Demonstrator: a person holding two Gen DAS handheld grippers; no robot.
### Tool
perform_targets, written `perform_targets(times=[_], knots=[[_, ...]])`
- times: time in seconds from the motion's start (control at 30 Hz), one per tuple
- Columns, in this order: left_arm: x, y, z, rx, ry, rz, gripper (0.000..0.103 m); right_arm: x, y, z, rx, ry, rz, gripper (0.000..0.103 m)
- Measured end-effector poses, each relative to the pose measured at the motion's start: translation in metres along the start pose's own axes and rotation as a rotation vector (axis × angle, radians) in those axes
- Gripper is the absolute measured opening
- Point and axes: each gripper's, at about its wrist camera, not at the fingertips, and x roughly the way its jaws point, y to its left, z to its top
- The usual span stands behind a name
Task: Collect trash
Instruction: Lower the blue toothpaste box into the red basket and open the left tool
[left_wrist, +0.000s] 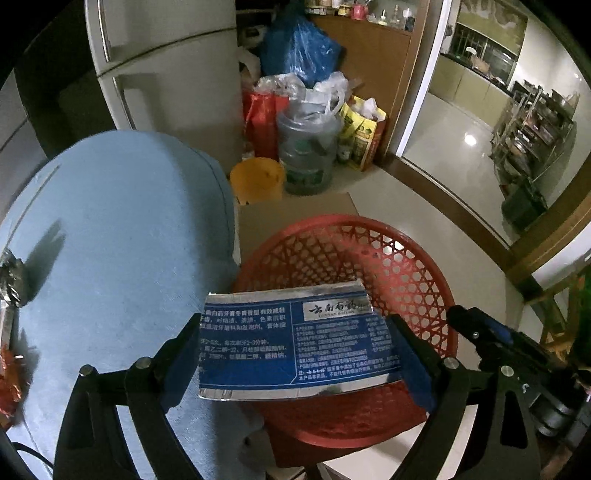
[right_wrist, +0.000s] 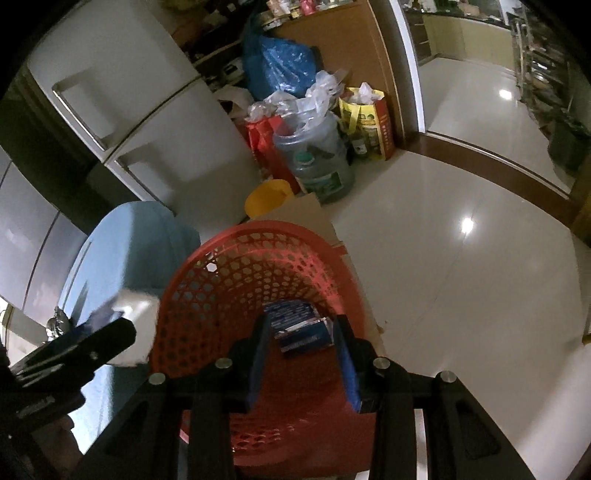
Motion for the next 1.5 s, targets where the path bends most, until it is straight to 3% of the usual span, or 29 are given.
perform_targets(times=[0.37, 0.43, 0.57, 0.73, 1.03, 1.3, 1.5], knots=[[-0.02, 0.036, -0.002, -0.15, -0.037, -0.101, 0.094, -0.004, 0.014, -0.009, -0.023, 0.005, 0.025, 0.039], [-0.021, 0.031, -0.001, -0.138, -0.052, -0.128, 0.094, -0.006, 0.014, -0.01, -0.021, 0.001, 0.029, 0.039], [-0.01, 0.02, 0.001, -0.115, -0.006, -0.178, 0.094, -0.01, 0.008, -0.011, -0.008, -0.007, 0.015, 0.039], [0.004, 0.021, 0.002, -0.156, 0.018, -0.215, 0.098, -0.014, -0.005, -0.008, 0.007, -0.013, -0.006, 0.039], [0.001, 0.02, 0.006, -0.131, -0.003, -0.231, 0.1, -0.011, -0.007, -0.005, 0.012, -0.019, -0.009, 0.039], [-0.04, 0.043, -0.011, -0.12, -0.098, -0.134, 0.1, -0.005, 0.006, -0.009, -0.013, 0.001, 0.014, 0.039], [-0.085, 0.1, -0.051, -0.224, -0.165, -0.045, 0.1, 0.001, 0.04, -0.019, -0.091, 0.037, 0.049, 0.039]])
